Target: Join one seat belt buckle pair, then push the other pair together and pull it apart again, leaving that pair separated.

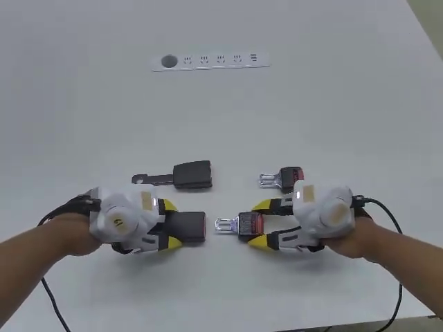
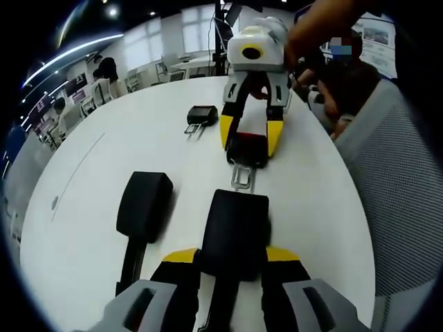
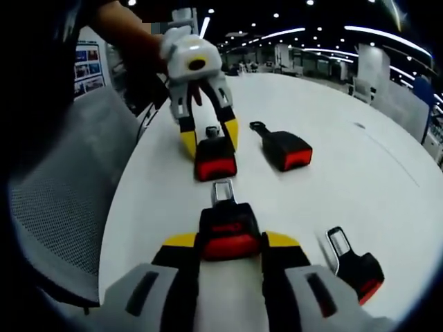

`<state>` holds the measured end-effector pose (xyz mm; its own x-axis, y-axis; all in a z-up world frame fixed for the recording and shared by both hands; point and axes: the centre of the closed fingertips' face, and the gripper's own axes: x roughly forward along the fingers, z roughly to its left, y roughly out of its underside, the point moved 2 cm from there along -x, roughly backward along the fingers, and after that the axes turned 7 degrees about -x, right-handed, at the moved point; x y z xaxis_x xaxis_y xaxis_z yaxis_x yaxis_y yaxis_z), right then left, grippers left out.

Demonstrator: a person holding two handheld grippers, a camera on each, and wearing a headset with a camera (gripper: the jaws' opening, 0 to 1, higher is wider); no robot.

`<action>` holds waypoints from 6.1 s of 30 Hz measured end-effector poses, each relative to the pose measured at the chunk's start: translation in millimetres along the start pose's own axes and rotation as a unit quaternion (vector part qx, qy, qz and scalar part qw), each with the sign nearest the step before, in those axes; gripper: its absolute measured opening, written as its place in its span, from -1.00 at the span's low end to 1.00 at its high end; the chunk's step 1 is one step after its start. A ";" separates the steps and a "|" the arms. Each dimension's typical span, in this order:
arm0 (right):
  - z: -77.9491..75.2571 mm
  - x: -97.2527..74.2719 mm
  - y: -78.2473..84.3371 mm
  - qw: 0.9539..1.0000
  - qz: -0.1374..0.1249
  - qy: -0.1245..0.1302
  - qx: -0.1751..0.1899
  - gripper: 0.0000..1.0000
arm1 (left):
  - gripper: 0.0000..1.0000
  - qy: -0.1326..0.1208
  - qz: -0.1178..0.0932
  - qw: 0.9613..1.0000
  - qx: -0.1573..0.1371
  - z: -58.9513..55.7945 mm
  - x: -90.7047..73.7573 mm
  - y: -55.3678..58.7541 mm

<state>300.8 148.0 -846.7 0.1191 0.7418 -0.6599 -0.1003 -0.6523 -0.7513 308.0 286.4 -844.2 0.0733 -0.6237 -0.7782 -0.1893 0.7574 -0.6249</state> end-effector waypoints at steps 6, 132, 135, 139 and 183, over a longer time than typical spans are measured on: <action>1.4 12.8 -10.7 1.000 -0.011 -0.004 0.000 -0.30 | -0.29 0.000 0.000 1.000 0.000 -0.2 0.6 -0.5; 5.4 35.7 -31.2 0.997 -0.074 0.000 -0.026 -0.34 | -0.34 0.063 -0.077 0.995 0.018 -0.2 -4.8 4.8; 5.3 35.8 -31.3 0.997 -0.074 0.002 -0.026 -0.34 | -0.34 0.063 -0.077 0.995 0.017 0.3 -4.1 5.8; 4.8 35.9 -31.5 0.997 -0.074 0.002 -0.024 -0.33 | -0.33 0.061 -0.070 0.995 0.020 0.3 -3.2 5.4; -71.6 -74.7 -10.4 0.993 -0.028 0.114 -0.001 0.58 | 0.68 -0.076 -0.071 0.995 0.004 76.9 -46.3 -58.5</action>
<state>363.7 88.1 -789.3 0.3455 0.7221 -0.5993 -0.0846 -0.6121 -0.7863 391.0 285.8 -776.4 0.2460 -0.6884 -0.6824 -0.1590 0.6658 -0.7290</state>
